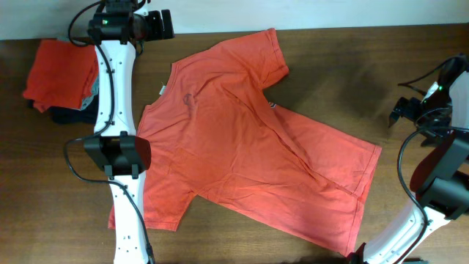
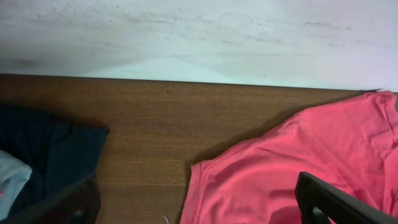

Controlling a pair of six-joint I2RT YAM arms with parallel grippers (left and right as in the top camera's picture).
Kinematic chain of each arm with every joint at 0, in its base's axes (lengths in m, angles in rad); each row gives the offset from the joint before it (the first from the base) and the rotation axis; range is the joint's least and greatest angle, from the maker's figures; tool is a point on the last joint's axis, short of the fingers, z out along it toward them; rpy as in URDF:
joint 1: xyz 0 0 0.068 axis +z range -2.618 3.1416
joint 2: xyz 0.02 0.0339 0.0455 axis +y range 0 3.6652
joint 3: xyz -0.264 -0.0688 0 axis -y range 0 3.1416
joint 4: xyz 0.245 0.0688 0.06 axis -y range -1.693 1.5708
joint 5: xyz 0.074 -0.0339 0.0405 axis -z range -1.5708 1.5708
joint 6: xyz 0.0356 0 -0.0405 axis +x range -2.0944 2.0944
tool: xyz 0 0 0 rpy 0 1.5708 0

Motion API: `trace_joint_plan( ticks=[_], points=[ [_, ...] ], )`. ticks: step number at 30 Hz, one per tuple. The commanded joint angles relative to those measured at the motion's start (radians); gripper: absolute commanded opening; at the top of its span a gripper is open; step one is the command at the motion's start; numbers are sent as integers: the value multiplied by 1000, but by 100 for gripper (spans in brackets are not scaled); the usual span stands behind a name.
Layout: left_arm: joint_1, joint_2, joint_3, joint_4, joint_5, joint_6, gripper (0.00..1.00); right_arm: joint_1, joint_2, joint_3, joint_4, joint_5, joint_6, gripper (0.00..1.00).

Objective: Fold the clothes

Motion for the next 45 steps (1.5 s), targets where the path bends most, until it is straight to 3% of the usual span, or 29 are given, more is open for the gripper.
trace_joint_plan(
  ticks=[1, 6, 11, 14, 20, 24, 27, 28, 30, 33, 36, 41, 45],
  points=[
    [-1, -15, 6, -1, 14, -2, 99, -4, 3, -2, 32, -33, 26, 98],
    [-1, -15, 6, -1, 14, -2, 99, -4, 3, -2, -42, -277, 24, 98],
    [-1, -15, 6, -1, 14, -2, 99, -3, 3, -2, -54, -339, 19, 97],
    [-1, -15, 6, -1, 14, -2, 99, 26, 3, -2, -72, -337, -46, 89],
    [-1, -15, 6, -1, 14, -2, 99, 143, 3, -2, -101, -249, -80, 89],
    [-1, -15, 6, -2, 13, -2, 99, 307, 3, -2, -116, -156, -170, 88],
    [-1, -15, 6, -2, 14, -2, 99, 428, 3, -2, -111, -100, -222, 72],
    [-1, -15, 6, -2, 14, -2, 99, 465, 3, -2, -106, -72, -232, 73],
    [-1, -15, 6, -2, 14, -2, 99, 537, 3, -2, -88, -5, -231, 93],
    [-1, -15, 6, -2, 14, -2, 99, 615, 3, -2, -80, 9, -232, 100],
    [-1, -15, 6, -2, 14, -2, 99, 673, 3, -2, -81, 23, -232, 99],
    [-1, -15, 6, -2, 14, -2, 100, 725, 3, -4, -81, 22, -231, 69],
    [-1, -15, 6, -2, 14, -2, 99, 739, 3, -26, -80, 14, -231, 57]
  ],
)
